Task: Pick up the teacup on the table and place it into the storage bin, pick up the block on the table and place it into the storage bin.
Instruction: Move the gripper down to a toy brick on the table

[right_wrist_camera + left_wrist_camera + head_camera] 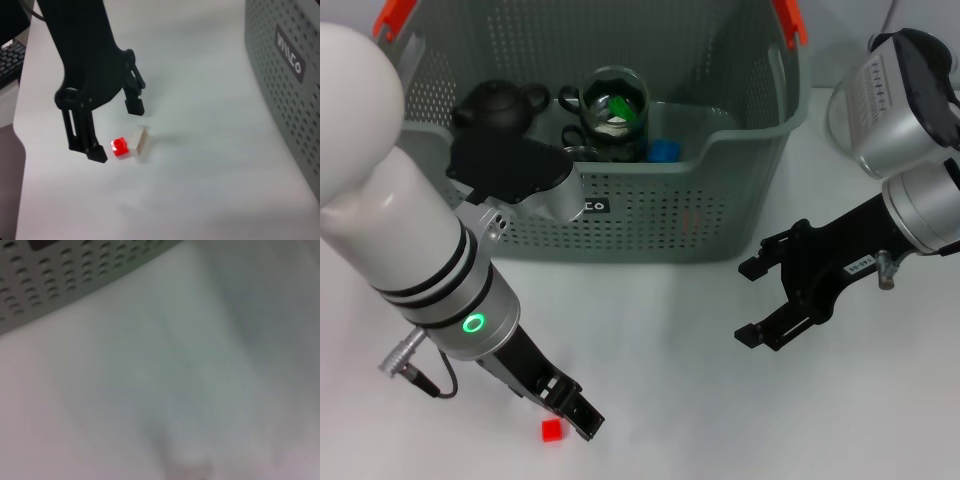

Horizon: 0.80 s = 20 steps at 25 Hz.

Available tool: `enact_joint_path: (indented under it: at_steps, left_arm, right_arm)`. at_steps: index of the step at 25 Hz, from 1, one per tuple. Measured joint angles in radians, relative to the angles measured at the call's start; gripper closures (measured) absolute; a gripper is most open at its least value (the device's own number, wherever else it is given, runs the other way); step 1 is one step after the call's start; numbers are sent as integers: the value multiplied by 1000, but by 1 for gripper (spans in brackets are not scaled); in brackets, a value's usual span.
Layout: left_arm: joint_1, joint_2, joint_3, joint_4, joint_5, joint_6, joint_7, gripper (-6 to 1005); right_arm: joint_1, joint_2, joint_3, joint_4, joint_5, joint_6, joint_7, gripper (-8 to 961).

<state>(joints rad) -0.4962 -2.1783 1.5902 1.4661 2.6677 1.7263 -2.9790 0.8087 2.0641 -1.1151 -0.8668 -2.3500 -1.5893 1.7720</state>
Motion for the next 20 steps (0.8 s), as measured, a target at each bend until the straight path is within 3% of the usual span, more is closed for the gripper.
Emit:
enact_joint_path:
  at_steps: [10, 20]
  left_arm:
    - [-3, 0, 7, -15, 29, -42, -1, 32]
    - [-19, 0, 73, -36, 91, -67, -2, 33]
  right_arm:
    - [16, 5, -20, 2, 0, 6, -2, 13]
    - [17, 5, -20, 3, 0, 14, -2, 13]
